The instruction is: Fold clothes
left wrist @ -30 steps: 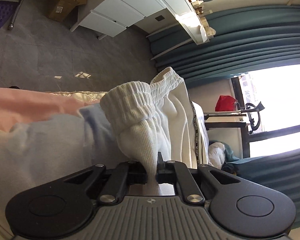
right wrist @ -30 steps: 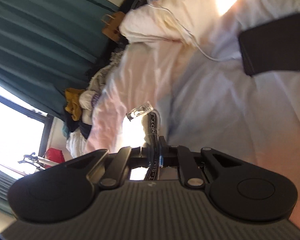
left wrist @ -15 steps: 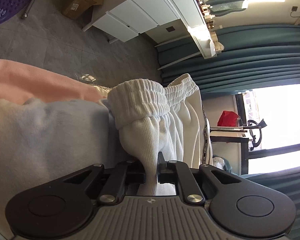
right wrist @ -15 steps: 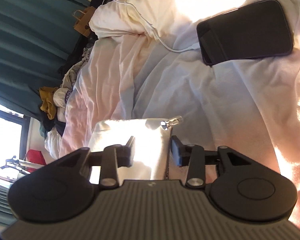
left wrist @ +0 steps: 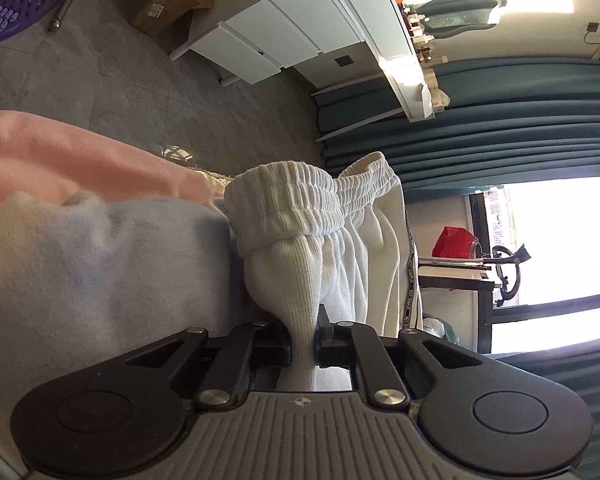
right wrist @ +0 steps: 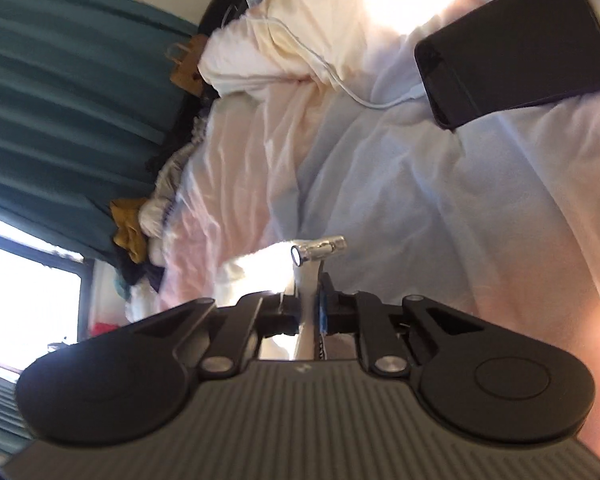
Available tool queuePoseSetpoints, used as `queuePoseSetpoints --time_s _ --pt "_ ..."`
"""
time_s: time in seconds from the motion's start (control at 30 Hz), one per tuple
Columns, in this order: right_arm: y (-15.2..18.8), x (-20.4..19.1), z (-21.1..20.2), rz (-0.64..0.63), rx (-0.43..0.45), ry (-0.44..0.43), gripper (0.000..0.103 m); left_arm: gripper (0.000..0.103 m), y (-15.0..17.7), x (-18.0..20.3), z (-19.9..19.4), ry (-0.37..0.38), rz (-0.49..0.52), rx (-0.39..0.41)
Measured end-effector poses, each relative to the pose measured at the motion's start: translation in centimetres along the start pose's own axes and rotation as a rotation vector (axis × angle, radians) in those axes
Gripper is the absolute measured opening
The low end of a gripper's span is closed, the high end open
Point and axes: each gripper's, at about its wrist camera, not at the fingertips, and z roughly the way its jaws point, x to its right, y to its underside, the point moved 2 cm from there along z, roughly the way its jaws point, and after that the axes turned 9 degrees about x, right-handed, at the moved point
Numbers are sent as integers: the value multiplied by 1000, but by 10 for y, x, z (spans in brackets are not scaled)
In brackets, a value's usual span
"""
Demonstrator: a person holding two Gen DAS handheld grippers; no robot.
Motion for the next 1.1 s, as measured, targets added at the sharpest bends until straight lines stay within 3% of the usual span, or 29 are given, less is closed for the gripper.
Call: queuePoseSetpoints --time_s 0.07,0.13,0.4,0.47,0.53,0.57,0.63,0.77,0.83,0.9,1.03,1.1 --pt "-5 -9 -17 6 53 -53 11 8 -1 0 -4 1 1 12" --pt "-11 -11 -29 6 107 -51 11 7 -2 0 -8 -2 10 15" --pt "-19 45 -10 136 -1 261 12 11 -2 11 -15 -31 106 9" --pt "-21 58 -6 164 -26 336 13 21 -2 19 -21 -41 162 14" --pt "-20 46 -10 91 -1 333 15 27 1 26 -31 -32 214 21" --pt "-20 40 -12 53 15 331 17 35 2 30 -36 -32 241 25" --pt "-20 29 -15 -23 47 327 32 52 6 36 -48 -30 281 42" --pt "-19 7 -22 -175 112 318 48 81 18 56 -76 -16 393 117" --pt "-19 -4 -26 -251 144 313 67 86 30 71 -88 -12 459 150" --pt "-19 -16 -30 -327 176 308 74 88 45 87 -98 -4 525 180" --pt "-18 -39 -37 -478 237 293 77 94 86 125 -100 45 685 196" --pt "-1 -50 -40 -518 192 224 77 97 116 144 -93 79 787 178"
